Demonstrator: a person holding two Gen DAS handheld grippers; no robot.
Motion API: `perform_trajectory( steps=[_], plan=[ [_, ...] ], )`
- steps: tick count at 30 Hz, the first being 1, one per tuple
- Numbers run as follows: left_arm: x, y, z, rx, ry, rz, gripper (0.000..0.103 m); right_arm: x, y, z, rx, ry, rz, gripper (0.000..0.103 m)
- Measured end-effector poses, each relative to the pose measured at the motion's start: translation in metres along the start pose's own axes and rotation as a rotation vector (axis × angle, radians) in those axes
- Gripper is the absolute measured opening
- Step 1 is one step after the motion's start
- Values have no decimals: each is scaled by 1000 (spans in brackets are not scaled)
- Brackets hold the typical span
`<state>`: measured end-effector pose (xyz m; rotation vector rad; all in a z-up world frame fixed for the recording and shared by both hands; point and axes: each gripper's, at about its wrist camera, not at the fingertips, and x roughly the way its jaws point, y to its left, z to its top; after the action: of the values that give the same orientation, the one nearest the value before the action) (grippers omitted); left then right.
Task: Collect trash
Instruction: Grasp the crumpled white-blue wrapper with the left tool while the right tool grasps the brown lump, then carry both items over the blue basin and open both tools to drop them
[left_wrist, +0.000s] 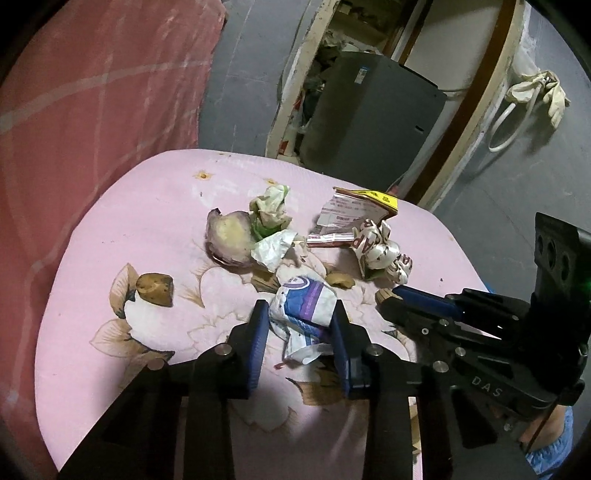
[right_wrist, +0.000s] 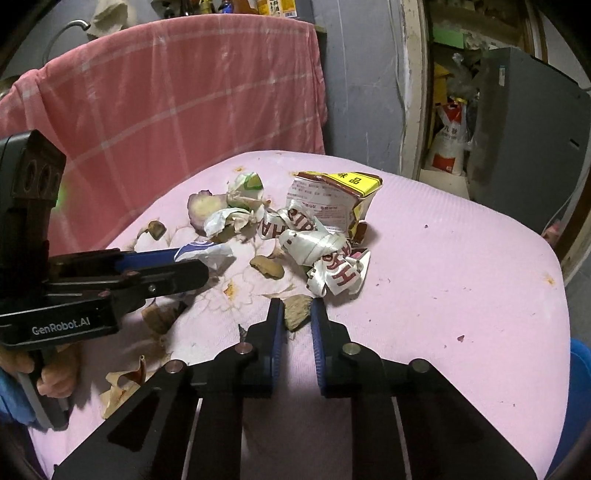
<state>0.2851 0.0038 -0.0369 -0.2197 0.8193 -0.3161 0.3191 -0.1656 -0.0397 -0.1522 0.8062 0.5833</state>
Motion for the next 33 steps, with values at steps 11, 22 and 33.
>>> perform_trajectory(
  steps=[11, 22, 33],
  plan=[
    [-31, -29, -8, 80, -176, 10, 26, -55, 4, -11, 9, -233, -27, 12],
    [-71, -105, 9, 127, -440, -74, 26, -166, -4, -23, 21, -640, -254, 12],
    [-45, -213, 21, 250, -495, -223, 26, -236, -66, -51, 109, -742, -487, 12]
  ],
)
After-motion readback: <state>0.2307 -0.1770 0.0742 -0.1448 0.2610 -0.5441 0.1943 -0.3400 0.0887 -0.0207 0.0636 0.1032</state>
